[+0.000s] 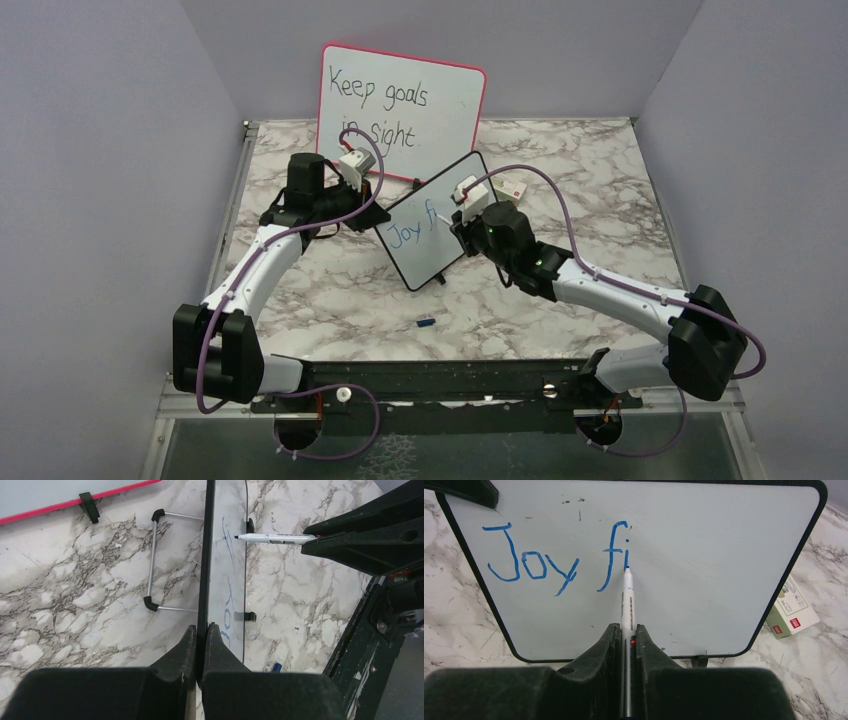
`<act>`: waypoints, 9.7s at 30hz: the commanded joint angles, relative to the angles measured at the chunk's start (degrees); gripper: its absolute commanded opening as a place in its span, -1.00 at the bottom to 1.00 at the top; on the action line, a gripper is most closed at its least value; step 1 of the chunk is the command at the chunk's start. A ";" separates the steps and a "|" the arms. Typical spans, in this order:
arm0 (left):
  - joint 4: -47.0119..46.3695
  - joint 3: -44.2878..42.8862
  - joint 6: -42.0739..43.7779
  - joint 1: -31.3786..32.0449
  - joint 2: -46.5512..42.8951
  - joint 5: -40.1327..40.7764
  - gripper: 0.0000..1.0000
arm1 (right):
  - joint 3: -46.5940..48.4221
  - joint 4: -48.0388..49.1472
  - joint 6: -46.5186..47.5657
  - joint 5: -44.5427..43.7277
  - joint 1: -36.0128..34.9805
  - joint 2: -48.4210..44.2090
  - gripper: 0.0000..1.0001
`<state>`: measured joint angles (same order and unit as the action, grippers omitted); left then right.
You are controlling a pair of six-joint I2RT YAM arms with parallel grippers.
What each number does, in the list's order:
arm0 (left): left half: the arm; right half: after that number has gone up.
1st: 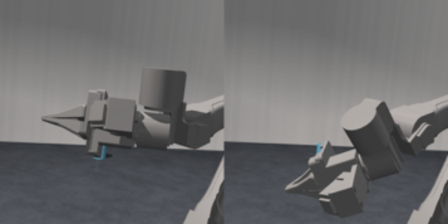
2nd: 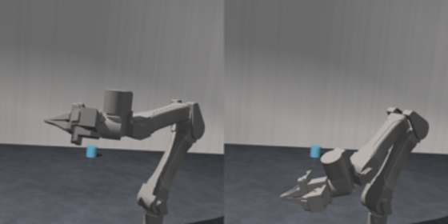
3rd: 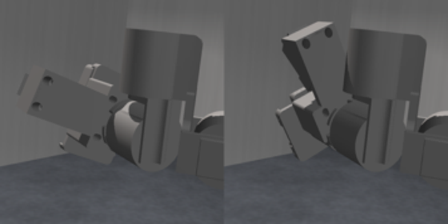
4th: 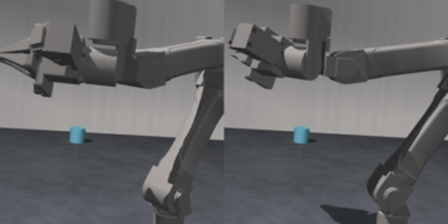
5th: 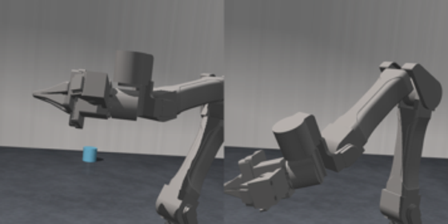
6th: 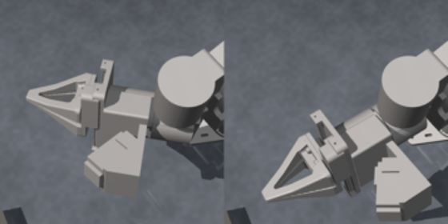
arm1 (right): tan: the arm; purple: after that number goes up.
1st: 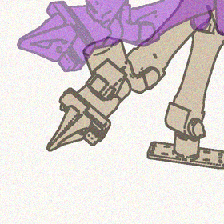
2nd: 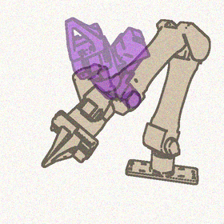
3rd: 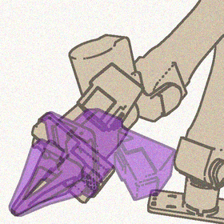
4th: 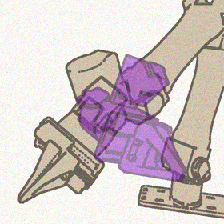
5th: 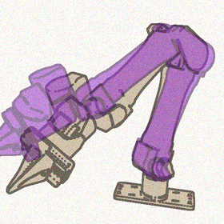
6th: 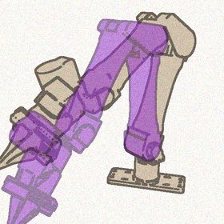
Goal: Write a sentence on the whiteboard
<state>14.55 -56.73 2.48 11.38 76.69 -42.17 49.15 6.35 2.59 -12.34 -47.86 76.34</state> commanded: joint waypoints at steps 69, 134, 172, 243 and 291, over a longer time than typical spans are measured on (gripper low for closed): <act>4.97 0.96 3.28 0.57 2.26 5.52 -1.00 | -1.05 -0.33 -0.85 0.87 1.11 0.06 -0.99; 5.14 0.92 3.39 0.62 2.25 5.35 -1.00 | 2.05 4.15 -0.99 -0.76 3.47 2.45 -0.99; 5.14 0.83 3.49 0.58 2.22 5.80 -1.00 | 0.07 -1.61 -2.41 1.27 3.84 0.32 -0.99; 26.09 -26.10 13.47 2.87 19.43 -6.26 -1.00 | -7.57 3.97 -1.88 0.87 3.84 -14.19 -0.99; 23.14 -22.20 13.16 3.08 20.28 -4.65 -1.00 | -2.28 9.21 6.33 7.02 3.82 -2.39 -0.99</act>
<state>35.62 -80.93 12.84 13.98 95.26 -48.47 44.86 13.06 8.05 -6.68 -44.14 73.38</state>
